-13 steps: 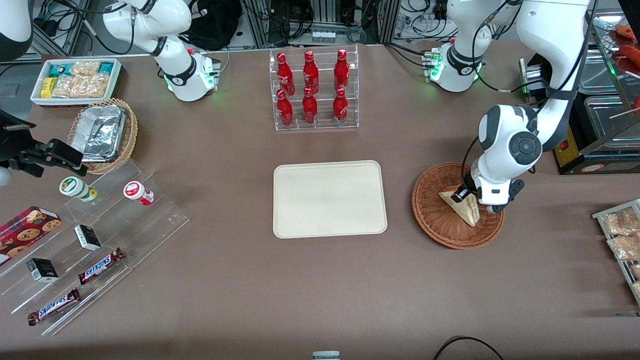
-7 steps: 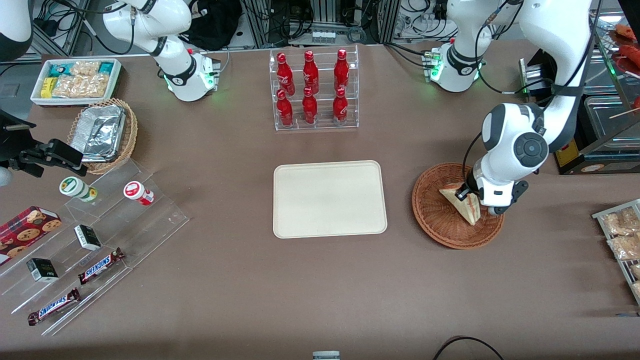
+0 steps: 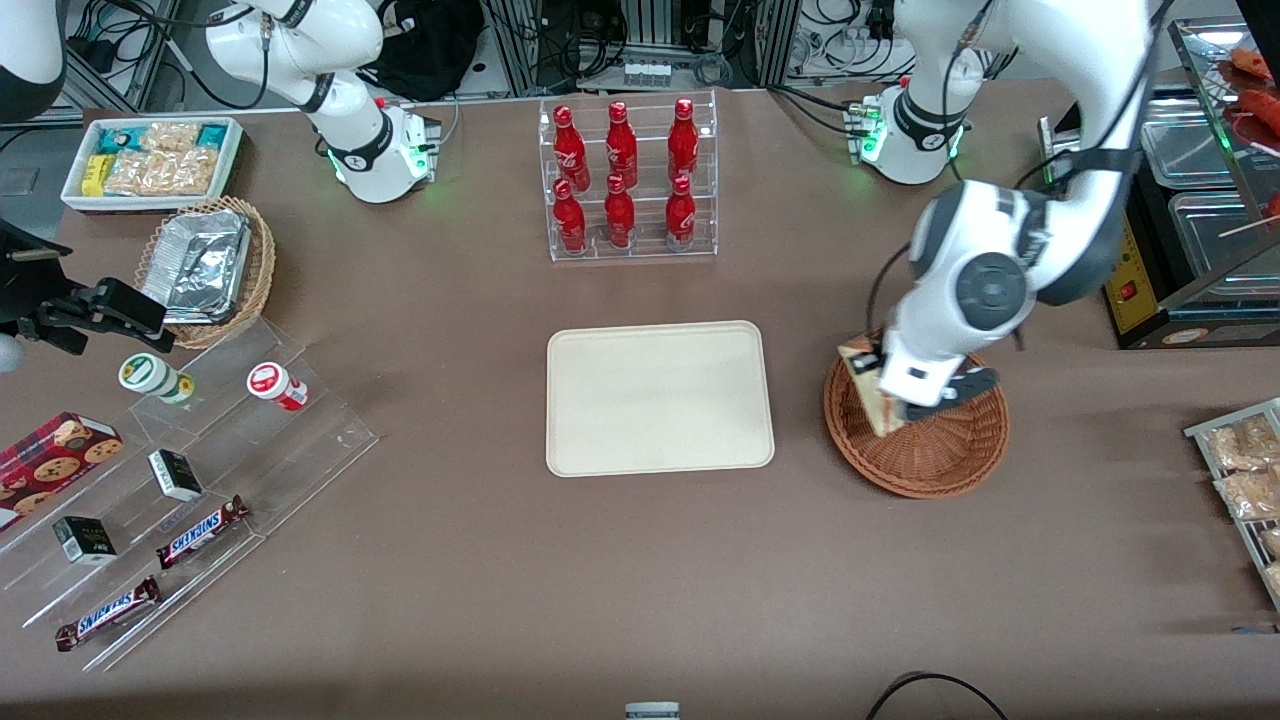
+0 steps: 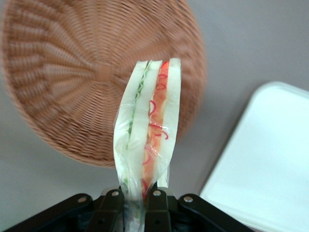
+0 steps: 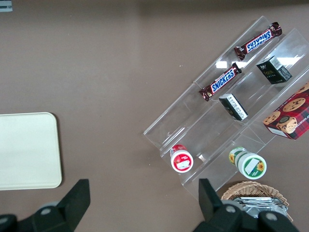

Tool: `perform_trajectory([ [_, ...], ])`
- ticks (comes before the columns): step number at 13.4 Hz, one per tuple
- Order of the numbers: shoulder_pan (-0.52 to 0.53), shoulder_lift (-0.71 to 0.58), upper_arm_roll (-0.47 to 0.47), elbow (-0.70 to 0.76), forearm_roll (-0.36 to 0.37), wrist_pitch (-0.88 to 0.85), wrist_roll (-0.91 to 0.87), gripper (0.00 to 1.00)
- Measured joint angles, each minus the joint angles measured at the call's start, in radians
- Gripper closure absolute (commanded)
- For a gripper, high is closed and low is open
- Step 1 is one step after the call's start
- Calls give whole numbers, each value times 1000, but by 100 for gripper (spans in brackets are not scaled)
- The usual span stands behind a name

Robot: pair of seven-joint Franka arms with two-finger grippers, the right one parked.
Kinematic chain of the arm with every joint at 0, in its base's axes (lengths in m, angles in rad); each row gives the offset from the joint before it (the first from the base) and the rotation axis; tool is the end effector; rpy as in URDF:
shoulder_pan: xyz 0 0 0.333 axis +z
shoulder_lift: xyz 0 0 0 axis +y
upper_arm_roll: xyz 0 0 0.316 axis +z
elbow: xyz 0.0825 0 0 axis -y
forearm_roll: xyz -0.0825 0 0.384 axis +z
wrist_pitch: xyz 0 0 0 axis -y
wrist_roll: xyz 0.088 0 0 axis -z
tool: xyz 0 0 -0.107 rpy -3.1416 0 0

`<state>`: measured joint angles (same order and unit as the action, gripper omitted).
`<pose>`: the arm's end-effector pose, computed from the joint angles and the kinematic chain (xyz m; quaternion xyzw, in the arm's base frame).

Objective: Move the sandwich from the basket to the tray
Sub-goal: 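Lift the sandwich and carry it with the left gripper over the cream tray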

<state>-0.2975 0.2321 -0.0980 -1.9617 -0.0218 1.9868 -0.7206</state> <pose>0.5327 -0.2220 0.3424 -0.9805 -0.1664 0.0982 0.0368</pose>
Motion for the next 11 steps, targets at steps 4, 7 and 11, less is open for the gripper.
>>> perform_trajectory([
  [4,-144,110,-2,105,-1,2,-9,93],
  [7,-233,213,-2,222,-3,3,-64,95],
  [11,-344,340,-3,373,-3,4,-198,96],
])
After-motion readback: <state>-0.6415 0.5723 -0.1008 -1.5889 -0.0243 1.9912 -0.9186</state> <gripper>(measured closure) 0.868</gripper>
